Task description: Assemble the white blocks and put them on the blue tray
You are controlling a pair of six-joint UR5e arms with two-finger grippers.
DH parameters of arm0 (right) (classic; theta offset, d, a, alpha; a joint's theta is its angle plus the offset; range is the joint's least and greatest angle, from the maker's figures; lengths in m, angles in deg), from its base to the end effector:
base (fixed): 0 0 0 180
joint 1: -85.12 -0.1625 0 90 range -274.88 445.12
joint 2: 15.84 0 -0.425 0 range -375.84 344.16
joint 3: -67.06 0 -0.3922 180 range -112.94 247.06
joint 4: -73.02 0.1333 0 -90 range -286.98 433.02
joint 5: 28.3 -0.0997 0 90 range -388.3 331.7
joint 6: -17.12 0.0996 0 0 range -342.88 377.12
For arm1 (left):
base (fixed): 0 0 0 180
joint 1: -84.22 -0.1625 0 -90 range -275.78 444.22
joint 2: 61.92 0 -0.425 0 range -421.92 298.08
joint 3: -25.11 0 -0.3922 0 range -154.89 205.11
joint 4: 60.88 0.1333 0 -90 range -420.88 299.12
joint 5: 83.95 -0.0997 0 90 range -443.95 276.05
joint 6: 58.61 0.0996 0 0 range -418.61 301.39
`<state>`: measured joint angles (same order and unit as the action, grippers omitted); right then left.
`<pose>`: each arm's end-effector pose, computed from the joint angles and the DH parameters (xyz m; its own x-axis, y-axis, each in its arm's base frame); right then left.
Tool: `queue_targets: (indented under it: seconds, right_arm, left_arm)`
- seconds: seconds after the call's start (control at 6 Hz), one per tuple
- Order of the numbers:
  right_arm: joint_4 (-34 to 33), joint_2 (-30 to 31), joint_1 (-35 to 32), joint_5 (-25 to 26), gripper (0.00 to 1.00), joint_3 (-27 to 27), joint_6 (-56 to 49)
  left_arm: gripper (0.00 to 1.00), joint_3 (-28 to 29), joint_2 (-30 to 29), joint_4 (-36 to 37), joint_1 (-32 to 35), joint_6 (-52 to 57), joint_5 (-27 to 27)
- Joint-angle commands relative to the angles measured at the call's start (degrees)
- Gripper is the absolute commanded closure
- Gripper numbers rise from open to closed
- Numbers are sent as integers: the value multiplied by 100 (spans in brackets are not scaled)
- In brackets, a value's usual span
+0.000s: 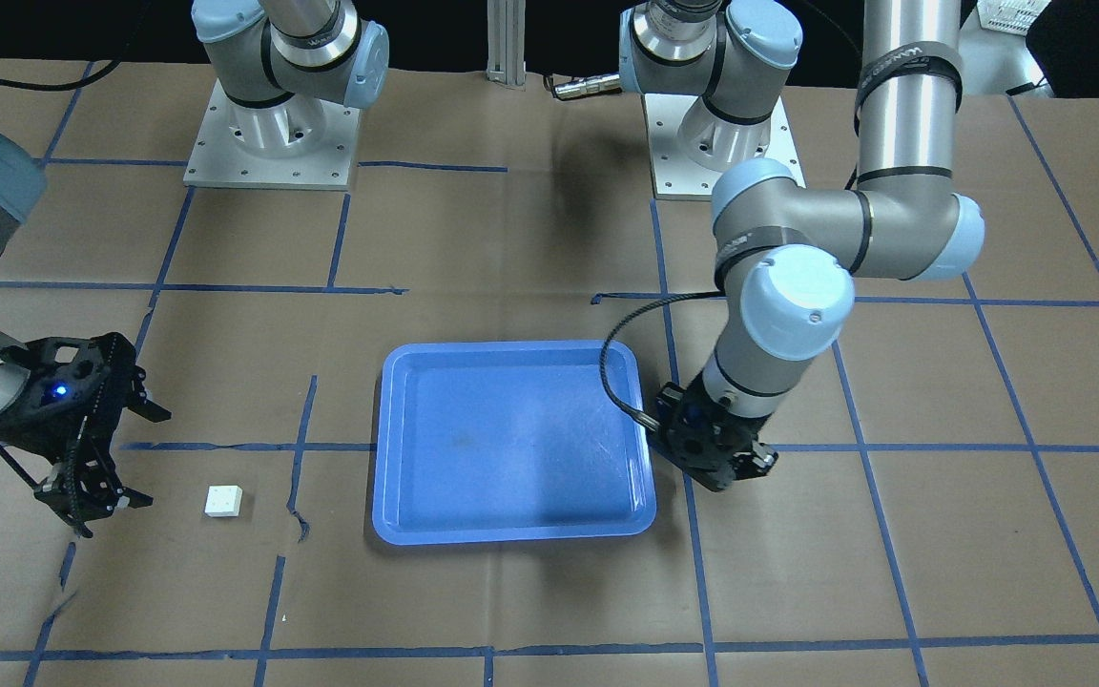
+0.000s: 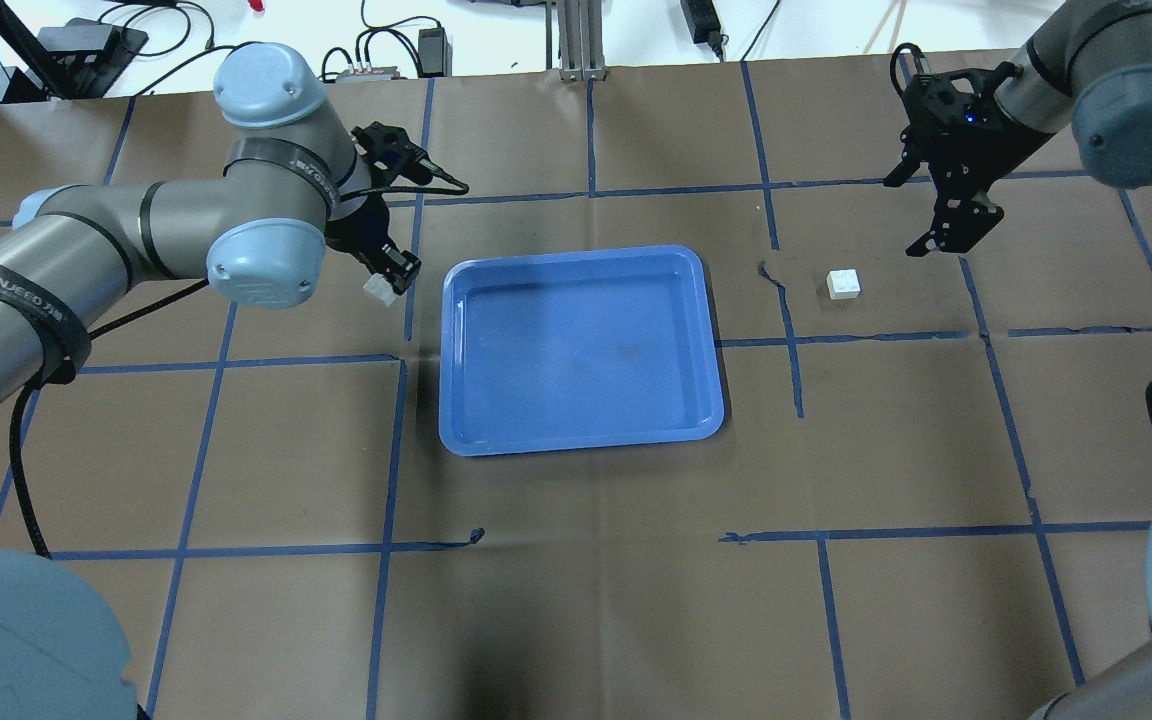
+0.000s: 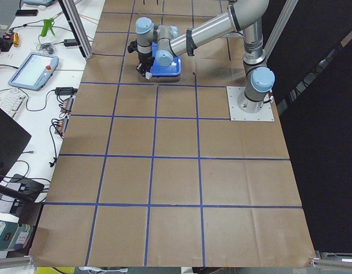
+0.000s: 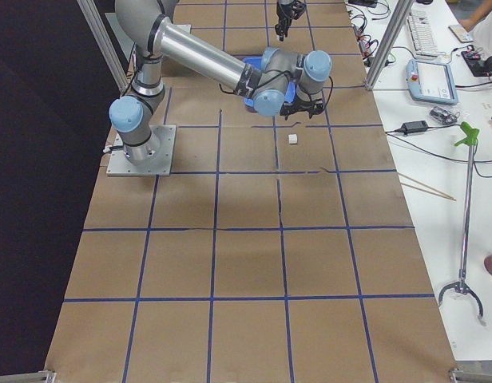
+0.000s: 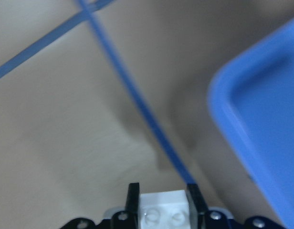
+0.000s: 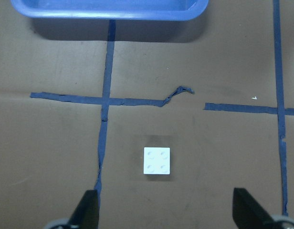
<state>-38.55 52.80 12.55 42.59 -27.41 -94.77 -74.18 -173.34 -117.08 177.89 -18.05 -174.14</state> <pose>-0.0215 -0.6224 0.2862 0.0562 -0.9970 0.0528 -0.9411 -0.0706 -0.3306 -0.1709 -0.5876 0.2638 -0.7166 0.6965 -0.0376 0.6975 0.7156 -0.0388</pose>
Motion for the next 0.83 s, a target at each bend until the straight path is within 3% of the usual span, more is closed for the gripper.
queue_targets:
  seconds: [0.0,0.17,0.5,0.67]
  right_arm:
    - [-1029,-228,137,-417,0,-701,-62]
    - [-1355,-333,216,-705,0,-930,-70]
    - [-1779,-693,261,-743,0,-959,-114]
    - [-1781,-712,261,-726,0,-994,-262]
  left_arm:
    - [100,-90,103,-102,790,1167,-86]
    - [100,-99,77,-102,1019,2026,-87]
    - [100,-117,-221,-93,1424,3365,-69]
    - [100,-117,-335,-85,1504,3397,-43]
